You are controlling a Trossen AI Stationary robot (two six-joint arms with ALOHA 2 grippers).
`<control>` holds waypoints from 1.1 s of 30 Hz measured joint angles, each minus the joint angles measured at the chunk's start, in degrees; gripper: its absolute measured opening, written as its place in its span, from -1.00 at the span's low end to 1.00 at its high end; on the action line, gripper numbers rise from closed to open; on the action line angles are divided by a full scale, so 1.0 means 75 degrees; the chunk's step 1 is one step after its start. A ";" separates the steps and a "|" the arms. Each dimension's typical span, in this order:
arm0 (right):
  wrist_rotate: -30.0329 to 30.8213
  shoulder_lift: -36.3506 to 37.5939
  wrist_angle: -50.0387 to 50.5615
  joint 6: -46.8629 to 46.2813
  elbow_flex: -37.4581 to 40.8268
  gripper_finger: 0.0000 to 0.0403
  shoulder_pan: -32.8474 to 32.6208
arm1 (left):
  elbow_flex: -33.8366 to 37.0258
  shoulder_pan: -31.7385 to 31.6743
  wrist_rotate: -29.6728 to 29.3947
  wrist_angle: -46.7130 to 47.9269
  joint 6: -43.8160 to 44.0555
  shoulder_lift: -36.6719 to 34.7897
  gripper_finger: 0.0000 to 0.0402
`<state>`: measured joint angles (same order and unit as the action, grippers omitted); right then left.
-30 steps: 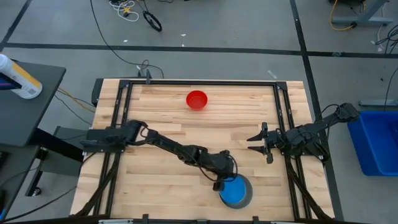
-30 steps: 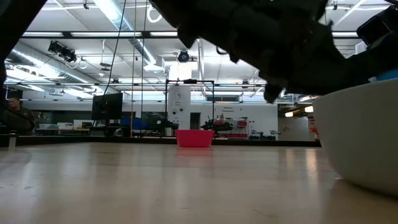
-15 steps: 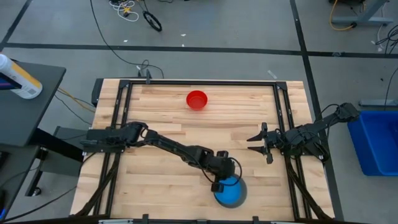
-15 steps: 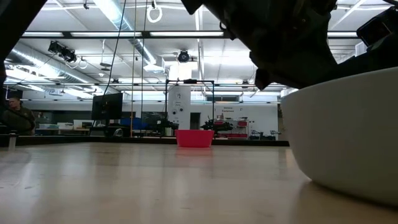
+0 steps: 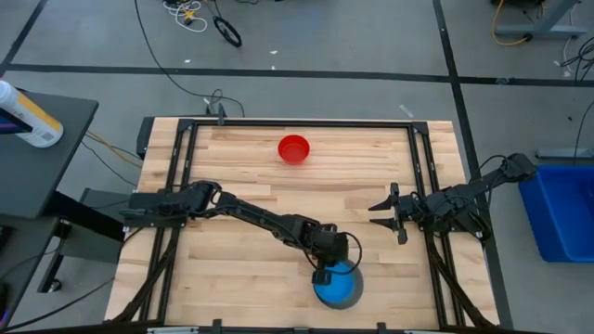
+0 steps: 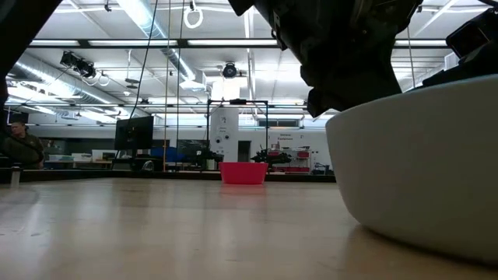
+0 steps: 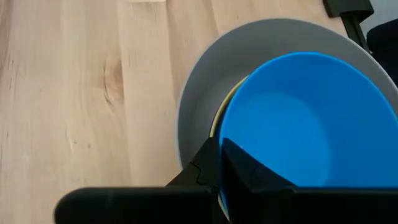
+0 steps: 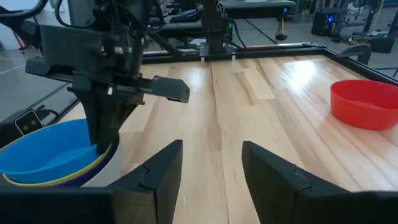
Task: Nest bowls inside each other
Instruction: Stack the light blue bowl on the yellow bowl
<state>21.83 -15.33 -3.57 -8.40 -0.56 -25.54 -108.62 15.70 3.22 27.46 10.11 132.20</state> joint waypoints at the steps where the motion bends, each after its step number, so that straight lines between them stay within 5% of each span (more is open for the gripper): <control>1: 0.0001 -0.0003 0.0002 0.0002 0.0001 -0.11 0.0002 | 0.0000 0.0000 -0.0003 0.0000 0.0000 0.0000 -0.97; 20: -0.0001 -0.0006 0.0004 0.0002 -0.0002 -0.12 0.0002 | 0.0003 0.0104 0.0083 0.0411 0.0032 -0.0029 0.25; 33: -0.0004 -0.0009 0.0006 0.0000 0.0000 -0.12 0.0000 | -0.0540 0.0489 -0.0714 0.0916 -0.0200 -0.0026 0.37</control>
<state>21.80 -15.40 -3.53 -8.40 -0.56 -25.54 -112.67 19.37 -2.13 34.34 8.61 132.00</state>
